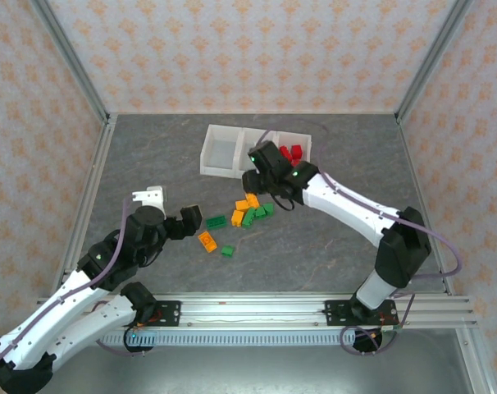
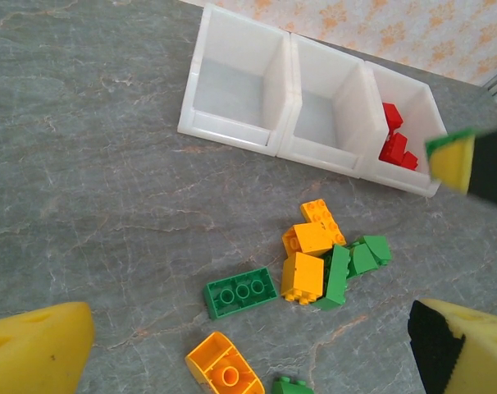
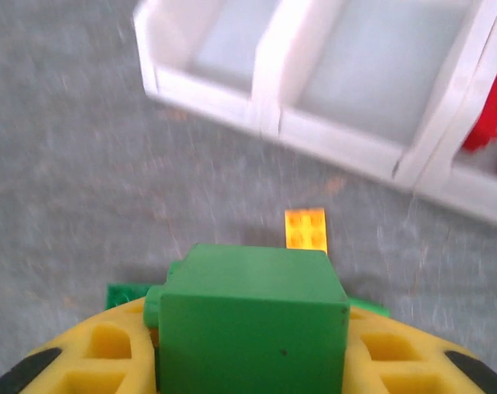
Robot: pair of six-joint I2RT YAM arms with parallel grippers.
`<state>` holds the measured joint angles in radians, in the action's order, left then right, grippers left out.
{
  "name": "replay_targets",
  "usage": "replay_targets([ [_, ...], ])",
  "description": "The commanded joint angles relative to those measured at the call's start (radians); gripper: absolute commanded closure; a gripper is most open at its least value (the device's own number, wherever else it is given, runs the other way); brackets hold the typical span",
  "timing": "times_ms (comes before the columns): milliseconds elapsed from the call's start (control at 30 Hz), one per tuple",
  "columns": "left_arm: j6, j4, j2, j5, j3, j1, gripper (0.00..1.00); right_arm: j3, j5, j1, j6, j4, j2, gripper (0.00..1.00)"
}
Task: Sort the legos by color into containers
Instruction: Pick up the lego from the center of the table, then place the lego in the container.
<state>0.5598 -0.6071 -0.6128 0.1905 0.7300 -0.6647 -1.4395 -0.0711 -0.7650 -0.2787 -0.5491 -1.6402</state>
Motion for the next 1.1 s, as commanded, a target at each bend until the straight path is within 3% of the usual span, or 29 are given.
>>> replay_targets([
  [0, -0.001, 0.029, -0.003, -0.001, -0.011, 0.005, 0.01, -0.119, 0.091, 0.03, 0.014, -0.019, -0.092, 0.75],
  [367, -0.006, 0.032, -0.044, -0.026, -0.014, 0.005, 0.01, -0.453, 0.048, 0.153, 0.058, 0.016, -0.402, 0.74],
  [733, -0.007, 0.025, -0.099, -0.032, -0.008, 0.006, 0.01, -0.725, -0.016, 0.2, 0.083, -0.015, -0.714, 0.69],
  [833, -0.006, 0.027, -0.088, -0.03, -0.01, 0.007, 0.01, -0.8, -0.02, 0.205, 0.086, -0.042, -0.773, 0.6],
  [967, -0.006, 0.032, -0.082, -0.033, -0.015, 0.007, 0.0, -0.835, 0.011, 0.205, 0.073, -0.065, -0.78, 0.32],
  [1067, -0.008, 0.032, -0.088, -0.037, -0.014, 0.007, 0.01, -0.836, 0.033, 0.205, 0.051, -0.075, -0.749, 0.17],
])
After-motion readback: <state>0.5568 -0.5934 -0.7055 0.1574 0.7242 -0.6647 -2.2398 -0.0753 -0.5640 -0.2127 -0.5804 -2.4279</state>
